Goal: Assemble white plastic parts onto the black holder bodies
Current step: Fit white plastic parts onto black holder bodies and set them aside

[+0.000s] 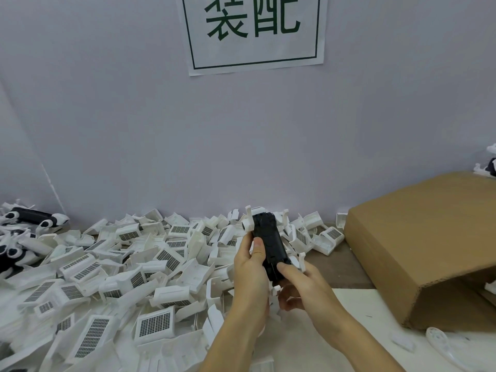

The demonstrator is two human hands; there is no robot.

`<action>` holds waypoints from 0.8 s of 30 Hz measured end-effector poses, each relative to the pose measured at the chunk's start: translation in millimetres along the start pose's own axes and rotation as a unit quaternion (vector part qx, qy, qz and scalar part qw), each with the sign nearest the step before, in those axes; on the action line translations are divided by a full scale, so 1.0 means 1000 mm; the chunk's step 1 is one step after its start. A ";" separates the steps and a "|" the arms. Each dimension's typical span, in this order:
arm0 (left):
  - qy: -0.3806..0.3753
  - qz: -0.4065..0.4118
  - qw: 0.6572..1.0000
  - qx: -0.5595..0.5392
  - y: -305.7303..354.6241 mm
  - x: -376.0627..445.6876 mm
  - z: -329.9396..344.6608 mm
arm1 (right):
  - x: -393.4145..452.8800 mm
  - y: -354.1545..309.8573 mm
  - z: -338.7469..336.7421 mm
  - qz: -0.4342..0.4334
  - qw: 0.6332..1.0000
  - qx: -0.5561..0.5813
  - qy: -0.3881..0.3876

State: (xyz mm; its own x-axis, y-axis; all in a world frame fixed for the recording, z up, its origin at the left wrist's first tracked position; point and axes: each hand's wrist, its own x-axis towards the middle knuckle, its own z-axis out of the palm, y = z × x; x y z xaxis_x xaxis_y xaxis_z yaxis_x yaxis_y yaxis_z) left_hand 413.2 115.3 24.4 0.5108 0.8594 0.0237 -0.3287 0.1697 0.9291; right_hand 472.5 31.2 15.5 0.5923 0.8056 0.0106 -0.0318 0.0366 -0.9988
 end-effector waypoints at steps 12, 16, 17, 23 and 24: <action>-0.018 0.017 1.000 0.001 0.001 -0.002 -0.002 | 0.002 0.002 -0.003 0.006 1.000 0.012 -0.010; -0.010 0.022 1.000 0.007 0.002 -0.002 -0.002 | 0.000 0.002 -0.004 0.005 1.000 0.005 -0.012; -0.010 0.021 1.000 0.009 0.002 -0.002 -0.002 | 0.000 0.002 -0.004 0.006 1.000 0.001 -0.012; -0.007 0.007 1.000 0.013 0.004 -0.003 0.000 | 0.002 0.001 0.000 0.007 1.000 -0.020 0.009; -0.004 0.004 1.000 0.012 0.005 -0.003 0.000 | 0.002 0.001 0.000 0.006 1.000 -0.025 0.011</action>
State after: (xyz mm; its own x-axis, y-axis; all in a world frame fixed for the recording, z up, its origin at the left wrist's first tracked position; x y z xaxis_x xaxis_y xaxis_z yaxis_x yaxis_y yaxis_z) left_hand 410.2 113.2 29.0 0.5140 0.8571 0.0344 -0.3142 0.1508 0.9373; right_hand 473.9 33.0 14.5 0.6096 0.7927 -0.0023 0.0014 -0.0040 -1.0000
